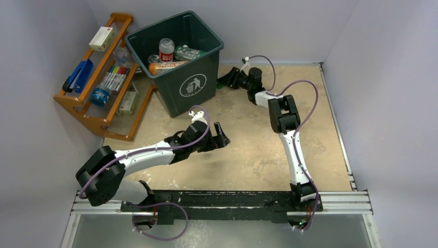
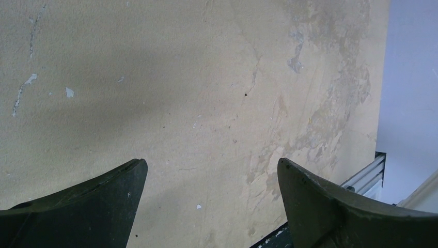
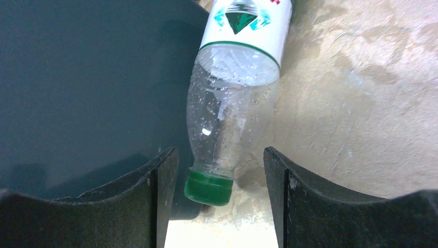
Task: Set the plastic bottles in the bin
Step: Pick up the plastic bottle at the center of the board.
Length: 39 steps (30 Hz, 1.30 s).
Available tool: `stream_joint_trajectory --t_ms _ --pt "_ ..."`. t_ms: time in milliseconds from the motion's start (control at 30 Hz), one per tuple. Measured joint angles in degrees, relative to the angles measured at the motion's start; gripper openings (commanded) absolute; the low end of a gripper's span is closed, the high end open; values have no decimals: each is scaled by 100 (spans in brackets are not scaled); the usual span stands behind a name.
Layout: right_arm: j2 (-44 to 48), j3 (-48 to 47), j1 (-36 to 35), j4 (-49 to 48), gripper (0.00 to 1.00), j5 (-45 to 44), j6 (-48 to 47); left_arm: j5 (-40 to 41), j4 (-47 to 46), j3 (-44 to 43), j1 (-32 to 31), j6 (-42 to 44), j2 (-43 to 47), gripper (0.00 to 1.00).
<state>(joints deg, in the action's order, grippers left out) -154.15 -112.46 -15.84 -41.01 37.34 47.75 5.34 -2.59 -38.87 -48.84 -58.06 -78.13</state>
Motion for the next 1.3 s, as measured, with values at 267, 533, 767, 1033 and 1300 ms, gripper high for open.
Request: stream_joint_trajectory --t_ms 267,533,767,1033,1300 --pt "103 234 -81 -131 59 101 -28 0 -15 0 -7 0 -42 98" --pt "103 227 -157 55 43 125 -72 0 -31 0 -39 0 -42 98" --pt "85 234 -177 234 26 234 0 2 -28 0 -48 0 -42 98" --pt "511 1084 -140 -142 25 267 116 46 20 -2 -90 0 -42 98" --pt "1530 2791 118 -396 23 286 116 133 52 -2 -179 -4 -26 98"
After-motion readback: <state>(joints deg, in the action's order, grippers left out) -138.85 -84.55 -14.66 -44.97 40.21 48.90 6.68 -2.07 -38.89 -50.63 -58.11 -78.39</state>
